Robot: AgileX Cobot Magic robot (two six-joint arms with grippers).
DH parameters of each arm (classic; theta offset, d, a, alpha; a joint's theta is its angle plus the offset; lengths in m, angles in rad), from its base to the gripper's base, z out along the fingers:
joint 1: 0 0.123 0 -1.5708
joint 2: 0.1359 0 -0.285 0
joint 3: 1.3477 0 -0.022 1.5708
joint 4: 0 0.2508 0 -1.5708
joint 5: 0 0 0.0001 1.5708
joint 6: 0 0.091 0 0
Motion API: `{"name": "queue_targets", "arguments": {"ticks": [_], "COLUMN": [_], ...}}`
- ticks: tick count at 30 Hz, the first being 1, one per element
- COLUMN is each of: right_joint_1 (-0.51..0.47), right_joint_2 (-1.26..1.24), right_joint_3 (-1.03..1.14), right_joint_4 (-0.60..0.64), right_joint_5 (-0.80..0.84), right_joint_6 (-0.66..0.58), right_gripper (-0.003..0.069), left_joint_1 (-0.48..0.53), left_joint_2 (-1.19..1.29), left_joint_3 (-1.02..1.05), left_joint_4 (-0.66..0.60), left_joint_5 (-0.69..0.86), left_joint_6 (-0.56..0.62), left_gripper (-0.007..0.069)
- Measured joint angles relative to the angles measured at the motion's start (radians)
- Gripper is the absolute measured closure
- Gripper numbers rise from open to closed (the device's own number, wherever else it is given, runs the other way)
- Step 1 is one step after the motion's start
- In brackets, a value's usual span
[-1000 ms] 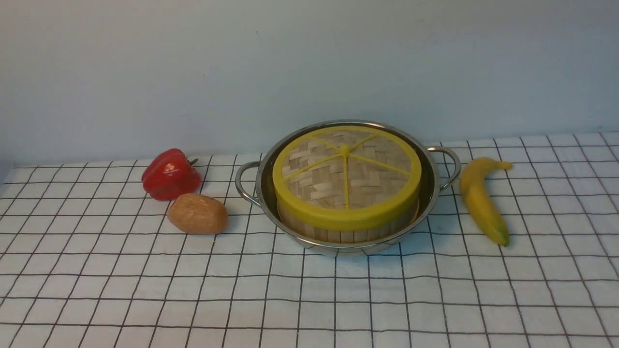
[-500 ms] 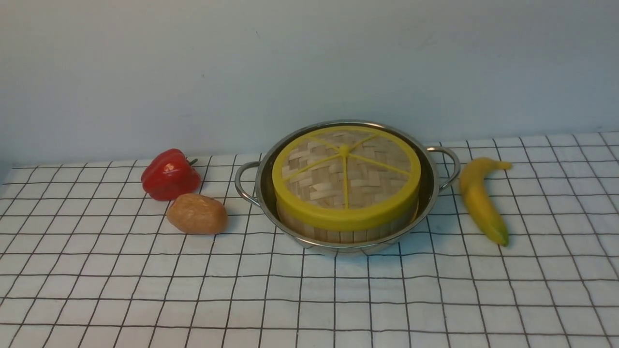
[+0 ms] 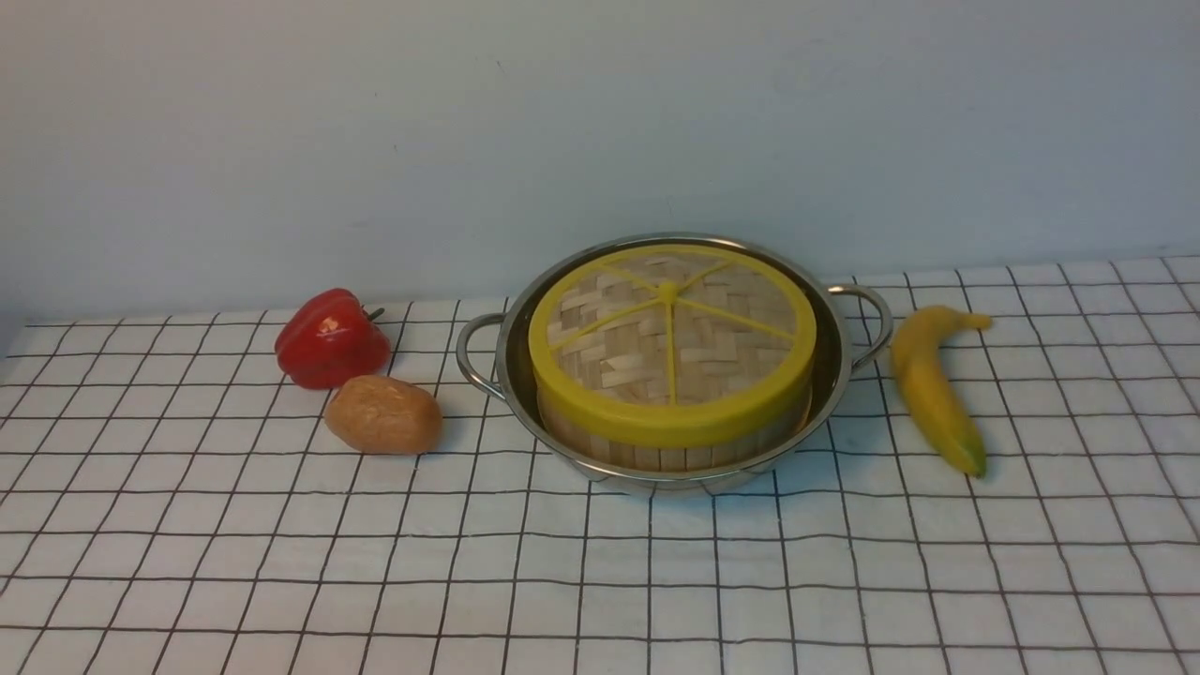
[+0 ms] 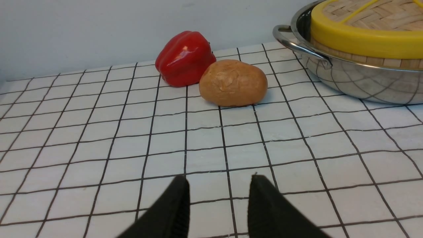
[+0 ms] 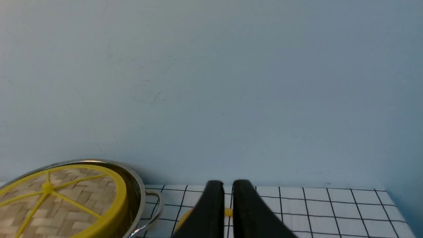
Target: Place the steamer in the pot on the white tablecloth, and put the lid on the steamer.
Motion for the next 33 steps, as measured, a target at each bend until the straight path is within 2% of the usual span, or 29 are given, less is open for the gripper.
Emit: {"name": "queue_targets", "arguments": {"ticks": [5, 14, 23, 33], "right_joint_1": [0.000, -0.007, -0.007, -0.008], "right_joint_2": [-0.247, -0.476, -0.483, -0.483], "right_joint_3": [0.269, 0.528, 0.551, 0.551], "right_joint_4": [-0.006, -0.056, -0.049, -0.014], "right_joint_5": [-0.101, -0.135, -0.004, 0.002], "right_joint_6": [0.084, 0.126, 0.112, 0.089], "right_gripper": [0.0566, 0.0540, 0.0520, 0.0495], "left_joint_1": [0.000, 0.000, 0.000, 0.000], "left_joint_2": [0.000, 0.000, 0.000, 0.000], "left_joint_3": [0.000, 0.000, 0.000, 0.000], "left_joint_4": [0.000, 0.000, 0.000, 0.000], "left_joint_5": [0.000, 0.000, -0.002, -0.002], "left_joint_6": [0.000, 0.000, 0.000, 0.000], "left_gripper": [0.0382, 0.0382, 0.0382, 0.0382]}}
